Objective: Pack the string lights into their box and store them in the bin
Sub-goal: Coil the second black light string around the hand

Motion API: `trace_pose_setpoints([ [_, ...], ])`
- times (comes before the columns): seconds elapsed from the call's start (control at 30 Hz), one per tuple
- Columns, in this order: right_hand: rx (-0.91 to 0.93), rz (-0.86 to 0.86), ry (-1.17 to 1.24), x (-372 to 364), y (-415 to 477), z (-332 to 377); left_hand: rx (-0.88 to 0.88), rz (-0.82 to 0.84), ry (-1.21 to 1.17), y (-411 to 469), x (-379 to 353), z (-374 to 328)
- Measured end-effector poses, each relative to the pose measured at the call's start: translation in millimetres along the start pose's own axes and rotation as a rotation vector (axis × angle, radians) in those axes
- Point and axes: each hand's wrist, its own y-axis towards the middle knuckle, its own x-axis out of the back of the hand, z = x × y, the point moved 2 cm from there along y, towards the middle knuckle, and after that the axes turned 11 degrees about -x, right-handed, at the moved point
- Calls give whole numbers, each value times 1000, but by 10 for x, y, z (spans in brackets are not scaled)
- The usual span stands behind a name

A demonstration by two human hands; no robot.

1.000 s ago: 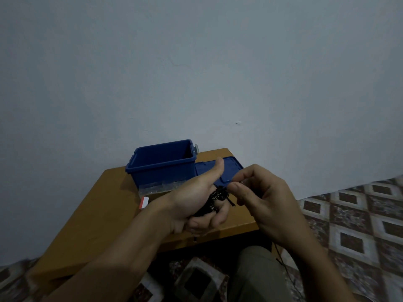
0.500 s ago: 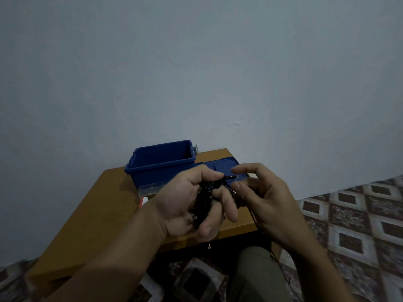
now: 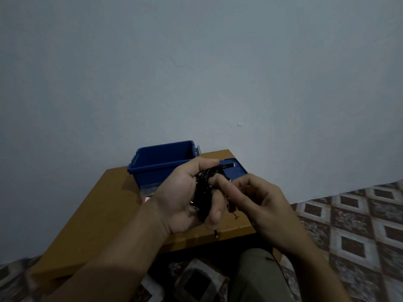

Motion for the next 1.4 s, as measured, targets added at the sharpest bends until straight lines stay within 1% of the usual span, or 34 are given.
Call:
trace_pose_setpoints([
  [0.1, -24, 11, 51, -42, 6, -11, -18, -67, -31, 11, -44, -20],
  [0.17, -38, 11, 61, -69, 11, -25, -27, -80, -64, 19, -54, -25],
  [0.33, -53, 22, 89, -118, 22, -28, -85, 16, -174, 30, 50, -25],
  [0.43, -73, 67, 177, -100, 7, -48, -143, 30, -225, 28, 127, -29],
  [0.47, -57, 70, 170, -100, 3, -48, -157, 32, -244, 23, 148, -37],
  [0.57, -3, 10, 105, -103, 9, -66, -191, 102, -321, 15, 188, -55],
  [0.67, -22, -25, 119, -120, 15, -78, -224, 174, -403, 24, 188, -74],
  [0.77, -24, -23, 95, -136, 1, -63, -243, 196, -421, 32, 195, -108],
  [0.87, -38, -38, 70, -140, -2, -55, -262, 106, -368, 18, 176, -132],
  [1.0, -64, -33, 41, -143, -24, -6, -341, -148, -283, 3, 78, -159],
  [1.07, -93, -23, -13, -145, -23, -1, -379, -234, -250, 10, 27, -176],
  [1.17, -133, -9, -50, -157, -20, -19, -417, -283, -216, 38, -24, -186],
  [1.3, -139, -4, -85, -156, -26, 6, -475, -345, -83, 73, -6, -165],
  [1.4, -120, -47, -83, -152, -25, 33, -440, -377, 84, 105, 32, -128],
])
